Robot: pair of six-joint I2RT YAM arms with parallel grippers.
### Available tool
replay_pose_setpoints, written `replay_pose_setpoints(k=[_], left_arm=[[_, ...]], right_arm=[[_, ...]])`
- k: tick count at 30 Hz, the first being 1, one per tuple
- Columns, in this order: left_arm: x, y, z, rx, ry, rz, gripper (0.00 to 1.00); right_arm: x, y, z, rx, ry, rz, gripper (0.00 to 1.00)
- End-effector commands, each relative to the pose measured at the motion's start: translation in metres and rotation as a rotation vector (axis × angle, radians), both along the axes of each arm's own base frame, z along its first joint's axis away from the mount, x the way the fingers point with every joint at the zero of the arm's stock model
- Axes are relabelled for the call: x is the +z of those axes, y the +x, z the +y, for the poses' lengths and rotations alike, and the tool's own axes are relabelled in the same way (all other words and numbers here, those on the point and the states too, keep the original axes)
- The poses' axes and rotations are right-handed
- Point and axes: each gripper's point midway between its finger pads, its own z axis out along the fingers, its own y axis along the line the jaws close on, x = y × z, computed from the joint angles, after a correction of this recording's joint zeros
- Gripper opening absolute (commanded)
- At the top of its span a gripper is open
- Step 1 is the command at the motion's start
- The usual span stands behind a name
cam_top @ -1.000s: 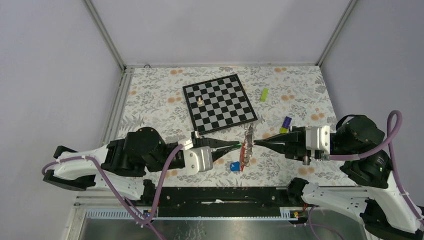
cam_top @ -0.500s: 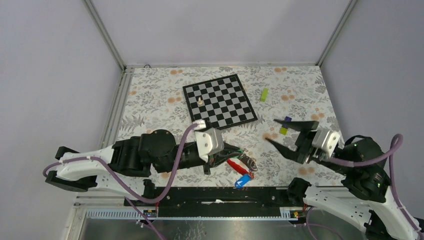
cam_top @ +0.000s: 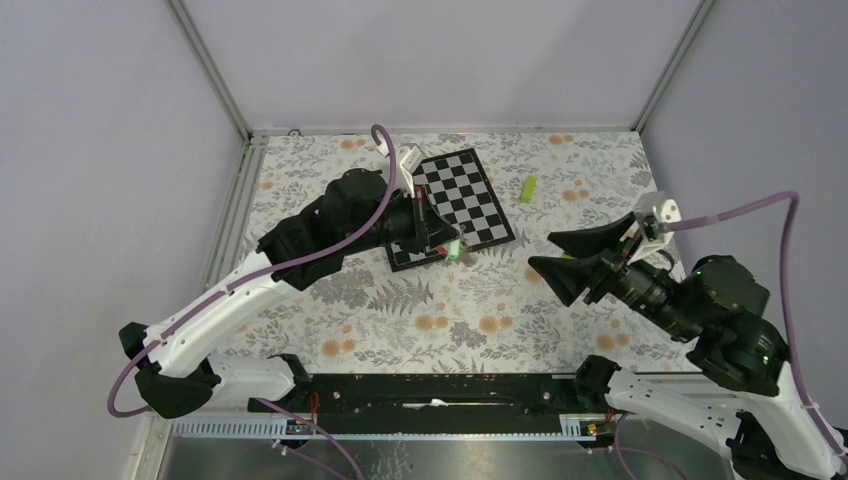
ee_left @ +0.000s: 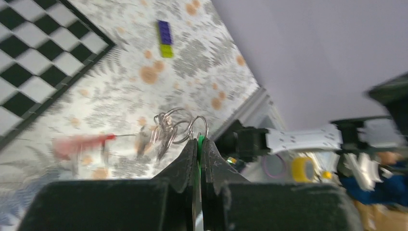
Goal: Remove the keys from the keyring
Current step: Remove the key from the keyring.
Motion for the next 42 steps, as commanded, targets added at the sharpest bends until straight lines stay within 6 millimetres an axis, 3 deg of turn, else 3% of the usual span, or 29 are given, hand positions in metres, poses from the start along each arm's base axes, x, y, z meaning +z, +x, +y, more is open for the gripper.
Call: replay_pose_setpoints(k=[1, 7, 19, 30, 35, 42], left_arm=[[0.055, -0.041, -0.02, -0.197, -0.254, 0.09, 0.0], [0.05, -0.049, -0.02, -0.249, -0.234, 0.079, 0.0], [0.054, -0.059, -0.031, -0.341, -0.286, 0.08, 0.0], [0.054, -0.069, -0.034, -0.427, -0.272, 0.059, 0.0], [0.054, -0.073, -0.035, -0.46, -0.272, 0.057, 0.0], [0.058, -0.077, -0.036, -0.495, -0.287, 0.049, 0.0]], right_arm=[[-0.021, -0.006, 0.022, 0.073, 0.066, 0.164, 0.67], [-0.06, 0.013, 0.035, 0.007, 0.019, 0.261, 0.67], [-0.078, 0.022, 0.031, -0.011, 0.062, 0.089, 0.65], [-0.048, -0.007, 0.023, 0.105, 0.157, -0.132, 0.37], [-0.038, -0.021, 0.022, 0.168, 0.179, -0.178, 0.32], [-0.033, -0.044, 0.037, 0.322, 0.192, -0.214, 0.27]])
